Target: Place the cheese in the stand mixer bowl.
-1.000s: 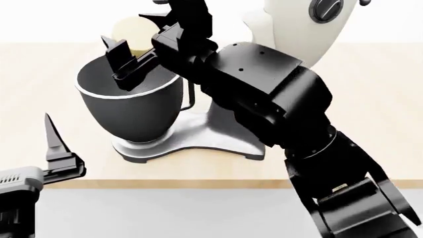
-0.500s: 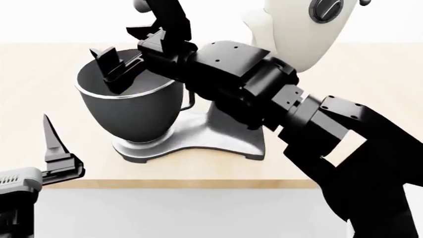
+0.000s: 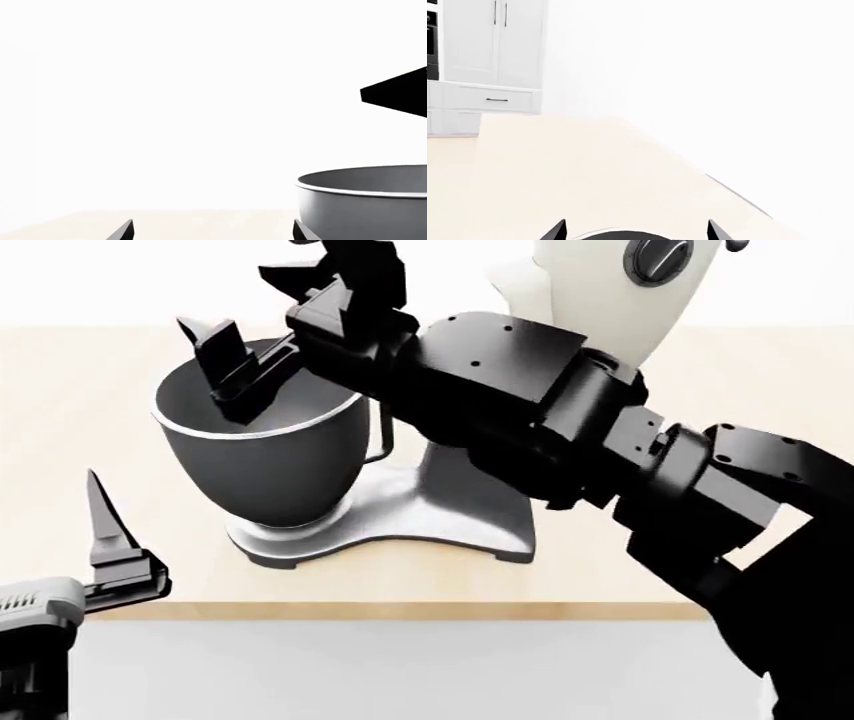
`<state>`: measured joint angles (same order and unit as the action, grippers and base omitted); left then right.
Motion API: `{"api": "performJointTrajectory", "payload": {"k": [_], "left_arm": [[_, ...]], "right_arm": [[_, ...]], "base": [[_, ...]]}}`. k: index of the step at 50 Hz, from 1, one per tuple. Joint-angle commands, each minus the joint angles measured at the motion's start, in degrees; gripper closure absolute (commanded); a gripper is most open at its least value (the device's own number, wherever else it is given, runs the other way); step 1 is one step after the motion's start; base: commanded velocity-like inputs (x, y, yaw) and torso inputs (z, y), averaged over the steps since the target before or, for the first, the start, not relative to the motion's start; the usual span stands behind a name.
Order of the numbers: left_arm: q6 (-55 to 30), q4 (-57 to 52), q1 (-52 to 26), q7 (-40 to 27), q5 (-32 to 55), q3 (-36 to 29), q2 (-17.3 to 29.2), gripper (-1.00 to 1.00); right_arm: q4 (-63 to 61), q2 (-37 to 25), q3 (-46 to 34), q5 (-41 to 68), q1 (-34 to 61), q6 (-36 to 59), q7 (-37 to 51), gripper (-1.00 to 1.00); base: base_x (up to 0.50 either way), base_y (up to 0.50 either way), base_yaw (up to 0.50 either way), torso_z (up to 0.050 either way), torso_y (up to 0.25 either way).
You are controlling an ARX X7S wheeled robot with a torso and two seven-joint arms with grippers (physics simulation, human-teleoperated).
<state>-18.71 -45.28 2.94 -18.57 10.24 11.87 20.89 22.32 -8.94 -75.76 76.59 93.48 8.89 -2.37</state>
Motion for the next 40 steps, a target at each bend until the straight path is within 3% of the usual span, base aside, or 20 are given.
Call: {"api": "performJointTrajectory", "payload": {"k": [1, 23, 40], "left_arm": [[-0.28, -0.23, -0.24, -0.22, 0.18, -0.07, 0.25, -1.0], [-1.1, -1.96, -0.18, -0.65, 0.45, -0.36, 0.79, -1.0], [-1.89, -2.88, -0.67, -1.01, 0.99, -0.09, 1.31, -1.0]], "right_arm": [[-21.8, -10.2, 1.01, -0.17, 0.98, -0.25, 11.0, -1.0], [-55.65, -31.27, 8.19, -2.45, 9.06, 2.3, 36.29, -1.0], [-68.0, -48.98, 19.6, -0.2, 10.83, -4.64, 52.85, -1.0]], "base": [[0.0, 0.0, 0.0, 0.0, 0.0], [0.0, 0.0, 0.0, 0.0, 0.0], [0.0, 0.0, 0.0, 0.0, 0.0]]}}
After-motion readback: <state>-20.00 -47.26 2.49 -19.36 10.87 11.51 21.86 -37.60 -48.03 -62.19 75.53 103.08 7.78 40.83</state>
